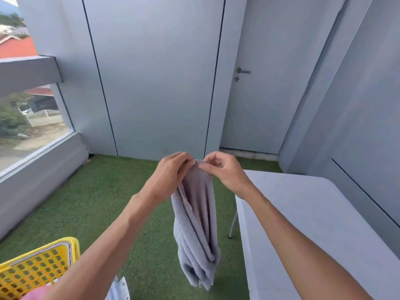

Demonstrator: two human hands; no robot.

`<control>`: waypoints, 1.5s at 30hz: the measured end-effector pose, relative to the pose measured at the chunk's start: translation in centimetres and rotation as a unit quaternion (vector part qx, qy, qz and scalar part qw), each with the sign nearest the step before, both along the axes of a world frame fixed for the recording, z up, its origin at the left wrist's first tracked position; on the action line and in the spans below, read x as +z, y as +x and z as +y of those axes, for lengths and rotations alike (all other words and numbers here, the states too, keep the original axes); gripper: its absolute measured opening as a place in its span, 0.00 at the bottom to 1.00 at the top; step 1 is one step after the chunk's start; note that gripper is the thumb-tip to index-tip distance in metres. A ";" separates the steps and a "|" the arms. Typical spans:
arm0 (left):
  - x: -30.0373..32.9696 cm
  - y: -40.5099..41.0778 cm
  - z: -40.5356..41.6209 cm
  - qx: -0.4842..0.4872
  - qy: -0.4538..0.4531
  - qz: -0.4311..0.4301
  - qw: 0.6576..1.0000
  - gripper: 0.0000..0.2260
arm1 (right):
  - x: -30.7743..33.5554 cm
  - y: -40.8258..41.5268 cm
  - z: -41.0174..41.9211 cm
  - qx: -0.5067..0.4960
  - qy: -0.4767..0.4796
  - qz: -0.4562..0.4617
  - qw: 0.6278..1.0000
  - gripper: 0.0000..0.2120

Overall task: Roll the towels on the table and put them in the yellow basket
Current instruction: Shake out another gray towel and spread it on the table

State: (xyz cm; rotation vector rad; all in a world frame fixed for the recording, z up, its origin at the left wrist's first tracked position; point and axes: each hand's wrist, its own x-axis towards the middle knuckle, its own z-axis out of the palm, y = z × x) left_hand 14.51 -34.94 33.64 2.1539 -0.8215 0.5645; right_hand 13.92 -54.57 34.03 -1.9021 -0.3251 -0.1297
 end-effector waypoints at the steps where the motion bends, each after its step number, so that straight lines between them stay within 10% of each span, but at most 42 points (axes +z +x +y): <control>1: -0.2 1.7 0.0 0.004 0.023 -0.001 1.000 0.06 | 0.4 1.4 -0.4 -0.011 -0.001 -0.009 1.000 0.09; 18: -2.6 30.7 -2.4 0.073 0.078 0.102 0.989 0.05 | -1.2 24.5 -14.8 -0.439 -0.046 -0.050 0.896 0.08; 26: 0.6 41.7 -11.8 -0.012 0.033 0.066 0.997 0.06 | -3.9 36.3 -10.8 -0.101 -0.062 0.051 0.992 0.19; 45: -2.3 63.8 -18.7 0.136 0.086 0.163 0.973 0.06 | -0.8 61.4 -27.8 -0.270 -0.051 -0.106 0.956 0.06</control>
